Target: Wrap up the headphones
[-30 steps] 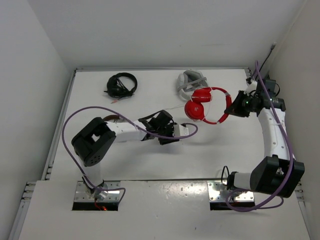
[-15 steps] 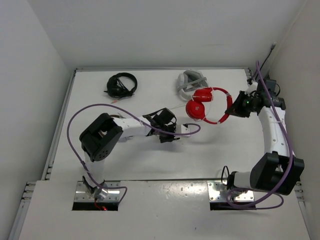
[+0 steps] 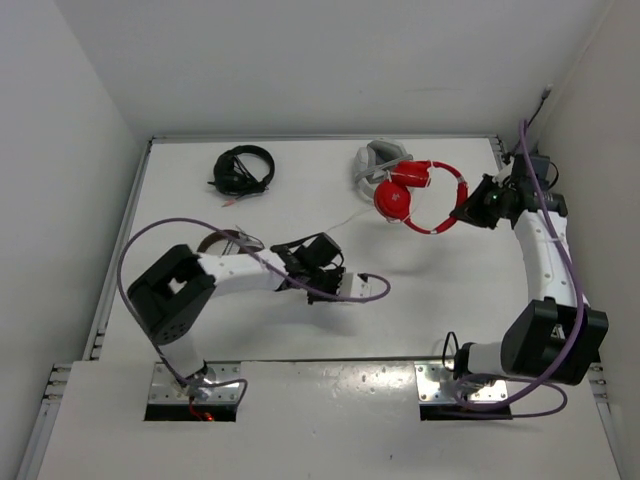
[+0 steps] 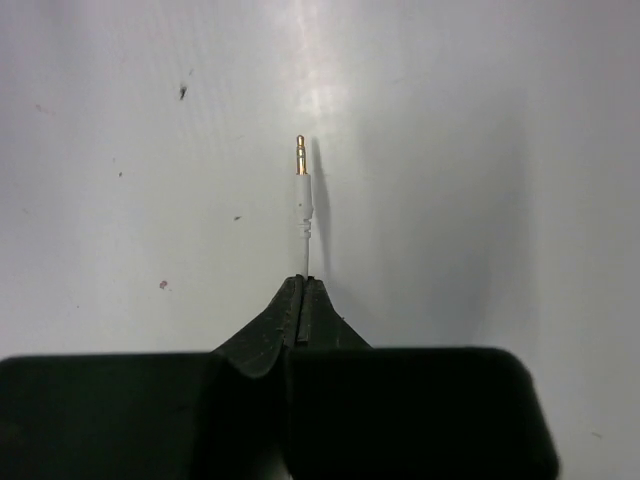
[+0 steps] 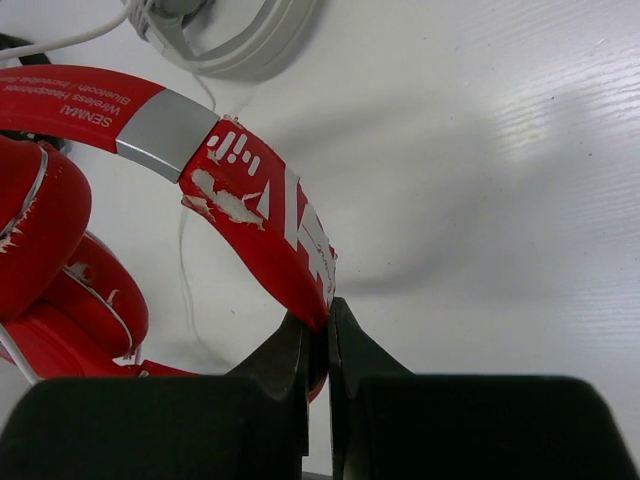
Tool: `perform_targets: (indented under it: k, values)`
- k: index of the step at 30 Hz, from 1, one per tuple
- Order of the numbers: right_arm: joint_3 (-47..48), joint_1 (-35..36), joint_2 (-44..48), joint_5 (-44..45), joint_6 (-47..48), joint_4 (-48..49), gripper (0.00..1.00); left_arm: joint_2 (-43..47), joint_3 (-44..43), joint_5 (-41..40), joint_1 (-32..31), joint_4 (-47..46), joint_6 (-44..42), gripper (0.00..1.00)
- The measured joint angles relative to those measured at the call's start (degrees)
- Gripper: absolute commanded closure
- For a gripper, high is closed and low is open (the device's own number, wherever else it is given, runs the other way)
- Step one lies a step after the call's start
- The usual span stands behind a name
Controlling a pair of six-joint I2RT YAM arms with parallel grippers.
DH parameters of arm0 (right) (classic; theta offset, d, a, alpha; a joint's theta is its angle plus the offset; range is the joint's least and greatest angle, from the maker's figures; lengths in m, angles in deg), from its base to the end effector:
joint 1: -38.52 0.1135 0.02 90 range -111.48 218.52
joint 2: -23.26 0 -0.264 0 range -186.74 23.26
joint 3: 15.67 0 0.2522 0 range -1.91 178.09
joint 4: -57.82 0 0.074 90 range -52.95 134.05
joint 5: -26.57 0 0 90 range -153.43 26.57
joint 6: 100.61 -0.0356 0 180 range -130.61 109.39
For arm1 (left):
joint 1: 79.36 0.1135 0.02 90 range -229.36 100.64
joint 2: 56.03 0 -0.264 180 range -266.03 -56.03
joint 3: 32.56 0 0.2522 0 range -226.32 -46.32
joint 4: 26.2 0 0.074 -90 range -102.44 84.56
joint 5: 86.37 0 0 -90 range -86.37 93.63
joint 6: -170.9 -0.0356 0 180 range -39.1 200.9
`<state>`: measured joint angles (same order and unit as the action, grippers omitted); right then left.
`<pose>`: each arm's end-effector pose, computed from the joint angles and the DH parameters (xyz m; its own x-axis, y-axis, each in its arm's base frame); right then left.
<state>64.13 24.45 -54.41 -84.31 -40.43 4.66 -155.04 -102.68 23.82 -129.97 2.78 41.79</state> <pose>0.2777 -0.0565 0.2974 -0.6495 0.6418 -0.4078 0.3834 0.7396 0.5532 0.2058 -0.2700 0.1614 0.1141 0.7941 -0.5970 0.9922 -0.0608 0.1087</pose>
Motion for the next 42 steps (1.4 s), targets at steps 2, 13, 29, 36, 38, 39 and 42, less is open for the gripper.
perform_targets:
  k: [2,13,29,36,38,39,42]
  values:
    - [0.0,1.07,-0.02,1.84,-0.96,0.76,1.0,5.99,2.75,1.09,-2.05,0.79,-0.15,1.0]
    - [0.57,2.34,-4.0,5.38,-5.75,4.5,1.0,20.06,2.14,6.29,-13.73,4.31,4.26,1.0]
    - [1.75,3.08,-5.77,12.07,-7.52,9.25,1.0,31.52,-10.84,5.27,-27.96,5.35,6.84,1.0]
    - [-0.42,4.22,-6.29,13.0,-7.76,13.31,1.0,31.52,-17.18,5.55,-33.77,4.9,6.75,1.0]
    - [-0.7,3.69,-7.13,12.72,-8.28,14.01,1.0,31.52,-17.38,5.27,-35.65,5.18,6.56,1.0]
    - [-0.9,3.67,-7.39,12.79,-8.46,14.25,1.0,31.5,-17.51,5.09,-36.35,5.46,6.51,1.0]
    - [-2.16,3.58,-7.52,13.35,-8.5,15.23,1.0,31.32,-19.56,4.17,-37.44,6.16,6.36,1.0]
